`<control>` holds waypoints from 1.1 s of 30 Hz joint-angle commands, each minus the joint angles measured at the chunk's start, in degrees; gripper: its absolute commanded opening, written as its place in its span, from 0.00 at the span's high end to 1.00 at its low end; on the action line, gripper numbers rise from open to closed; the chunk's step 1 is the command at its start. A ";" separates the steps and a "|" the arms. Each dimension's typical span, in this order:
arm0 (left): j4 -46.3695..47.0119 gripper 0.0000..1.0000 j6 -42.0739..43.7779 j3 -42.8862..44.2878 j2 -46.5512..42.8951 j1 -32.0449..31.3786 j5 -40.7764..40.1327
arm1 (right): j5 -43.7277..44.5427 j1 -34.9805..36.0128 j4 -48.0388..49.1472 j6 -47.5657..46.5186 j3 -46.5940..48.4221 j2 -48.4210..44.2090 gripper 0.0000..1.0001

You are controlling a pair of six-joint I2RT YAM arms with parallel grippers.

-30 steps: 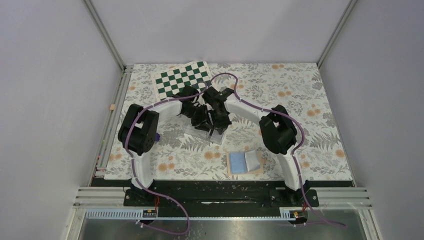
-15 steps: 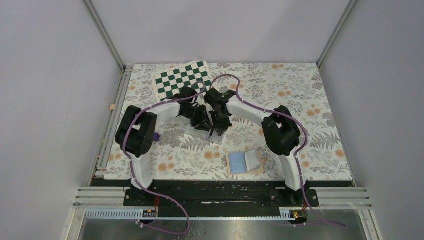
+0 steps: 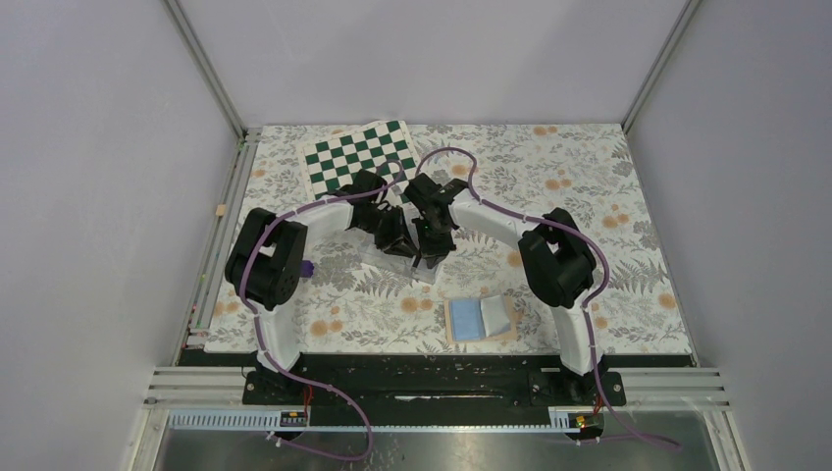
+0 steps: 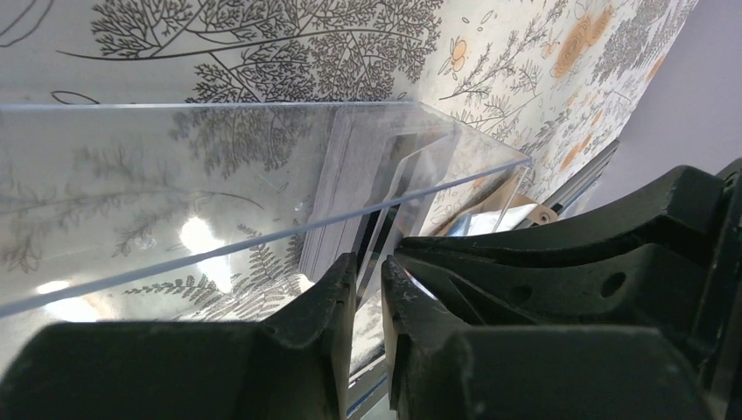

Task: Put the credit cards into the card holder
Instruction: Pick up the credit card from the storage box.

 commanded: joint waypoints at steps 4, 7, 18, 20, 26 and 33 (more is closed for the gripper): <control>1.34 0.82 1.48 0.94 -1.26 -1.53 7.42 | -0.91 -0.61 2.95 1.39 -1.77 -1.78 1.00; 0.07 0.81 2.51 2.33 0.23 -2.45 8.85 | -1.20 -0.71 2.97 1.39 -1.86 -1.71 1.00; -0.07 0.85 1.99 3.26 2.51 -3.67 7.23 | -0.68 -1.00 2.99 1.20 -2.37 -4.06 1.00; -0.12 0.85 1.86 3.31 2.75 -3.73 7.01 | -0.40 -1.18 3.04 1.32 -2.68 -5.36 0.99; 3.34 0.87 -0.57 2.31 2.18 -3.74 8.43 | 0.57 -2.19 2.99 1.53 -3.50 -11.13 0.93; 4.52 0.86 -1.52 2.81 1.70 -4.58 8.90 | -0.36 -3.82 2.30 1.85 -4.56 -14.99 0.91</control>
